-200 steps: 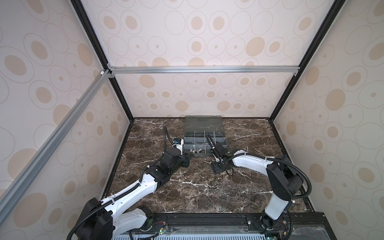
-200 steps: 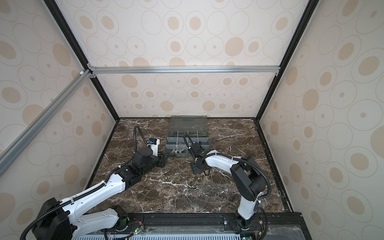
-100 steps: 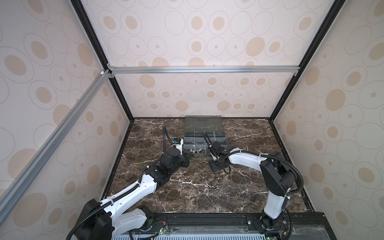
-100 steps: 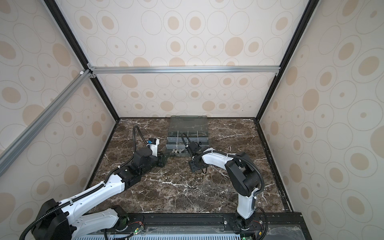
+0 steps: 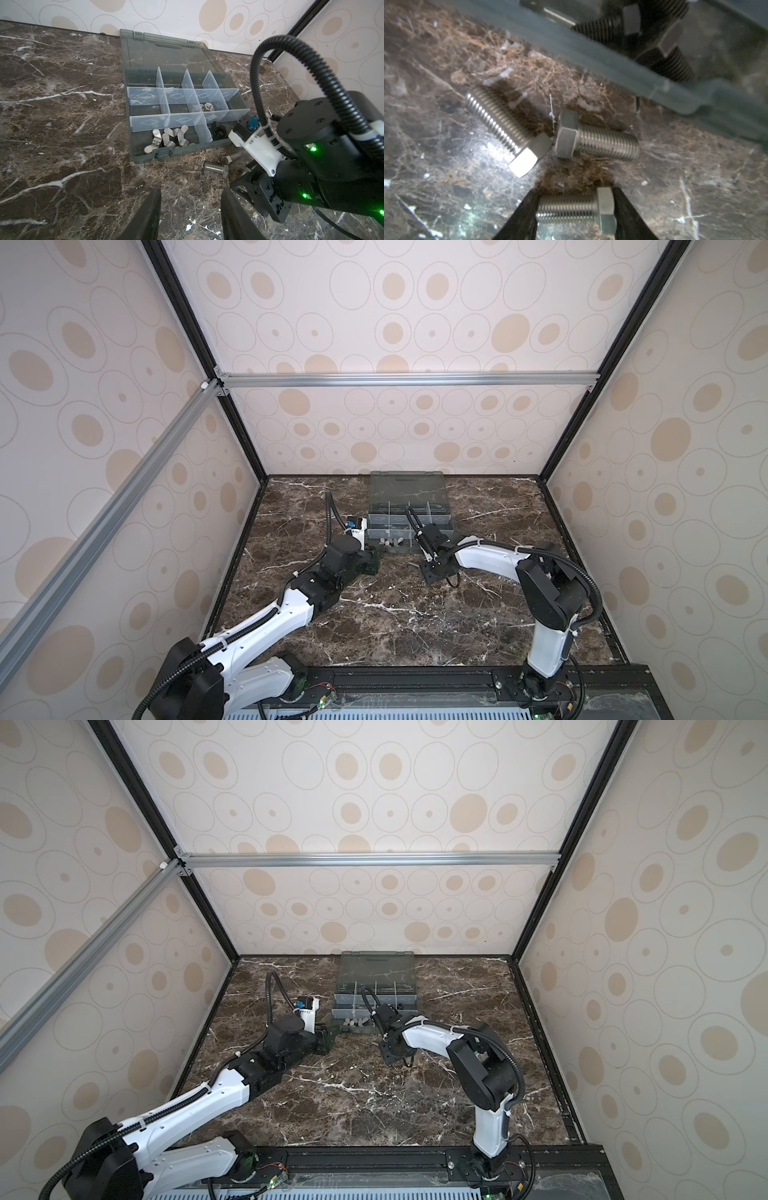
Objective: Sort the screws and nuts into containers
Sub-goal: Pick up the screw from the center of the table, then place the screw into the container.
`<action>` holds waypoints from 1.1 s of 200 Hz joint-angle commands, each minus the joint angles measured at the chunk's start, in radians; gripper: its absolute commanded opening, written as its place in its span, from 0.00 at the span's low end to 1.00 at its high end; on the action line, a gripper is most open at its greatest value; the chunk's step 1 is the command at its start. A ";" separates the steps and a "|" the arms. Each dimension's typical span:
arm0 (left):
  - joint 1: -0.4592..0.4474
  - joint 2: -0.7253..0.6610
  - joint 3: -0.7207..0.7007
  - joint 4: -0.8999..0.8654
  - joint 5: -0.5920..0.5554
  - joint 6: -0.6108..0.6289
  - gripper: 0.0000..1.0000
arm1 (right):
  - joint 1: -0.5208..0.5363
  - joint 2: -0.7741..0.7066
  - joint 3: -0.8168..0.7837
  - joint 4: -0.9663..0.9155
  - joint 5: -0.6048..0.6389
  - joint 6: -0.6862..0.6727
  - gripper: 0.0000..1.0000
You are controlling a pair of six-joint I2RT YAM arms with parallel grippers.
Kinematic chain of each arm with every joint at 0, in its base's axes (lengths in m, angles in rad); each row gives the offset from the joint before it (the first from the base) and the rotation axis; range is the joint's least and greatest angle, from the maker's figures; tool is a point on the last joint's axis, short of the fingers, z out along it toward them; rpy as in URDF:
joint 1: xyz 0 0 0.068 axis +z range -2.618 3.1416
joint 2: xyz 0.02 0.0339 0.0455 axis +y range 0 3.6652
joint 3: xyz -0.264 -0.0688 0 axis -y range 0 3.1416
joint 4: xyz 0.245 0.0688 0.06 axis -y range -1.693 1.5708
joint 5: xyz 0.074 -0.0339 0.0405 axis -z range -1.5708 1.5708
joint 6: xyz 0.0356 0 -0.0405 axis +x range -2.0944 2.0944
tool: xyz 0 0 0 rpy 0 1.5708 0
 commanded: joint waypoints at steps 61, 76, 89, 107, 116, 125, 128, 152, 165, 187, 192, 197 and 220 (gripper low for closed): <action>0.007 -0.029 -0.007 0.004 -0.018 -0.027 0.47 | 0.006 -0.047 0.039 -0.052 -0.014 0.007 0.42; 0.006 -0.041 -0.015 0.003 -0.023 -0.031 0.47 | 0.005 -0.061 0.077 -0.063 -0.019 0.006 0.42; 0.007 -0.051 -0.023 0.006 -0.026 -0.031 0.47 | 0.006 -0.058 0.133 -0.074 -0.017 0.004 0.42; 0.008 -0.060 -0.029 0.002 -0.028 -0.034 0.47 | 0.005 -0.026 0.235 -0.099 -0.007 0.006 0.41; 0.006 -0.065 -0.033 0.000 -0.027 -0.036 0.47 | 0.006 0.000 0.295 -0.108 -0.001 0.012 0.41; 0.006 -0.069 -0.037 0.001 -0.026 -0.038 0.47 | 0.005 0.031 0.355 -0.114 0.007 0.022 0.41; 0.007 -0.071 -0.040 0.002 -0.026 -0.038 0.47 | 0.006 0.040 0.375 -0.115 0.009 0.026 0.41; 0.007 -0.082 -0.053 0.004 -0.020 -0.045 0.47 | 0.005 0.140 0.528 -0.121 0.031 0.059 0.41; 0.006 -0.087 -0.061 0.010 -0.012 -0.051 0.47 | 0.007 0.199 0.607 -0.127 0.055 0.076 0.41; 0.007 -0.088 -0.070 0.015 0.000 -0.059 0.47 | 0.007 0.298 0.732 -0.150 0.091 0.097 0.41; 0.007 -0.088 -0.071 0.016 0.003 -0.060 0.47 | 0.007 0.320 0.760 -0.158 0.102 0.102 0.41; 0.008 -0.088 -0.072 0.016 0.003 -0.061 0.47 | 0.006 0.341 0.785 -0.166 0.112 0.105 0.41; 0.007 -0.090 -0.073 0.014 0.008 -0.061 0.47 | 0.007 0.418 0.868 -0.200 0.139 0.121 0.42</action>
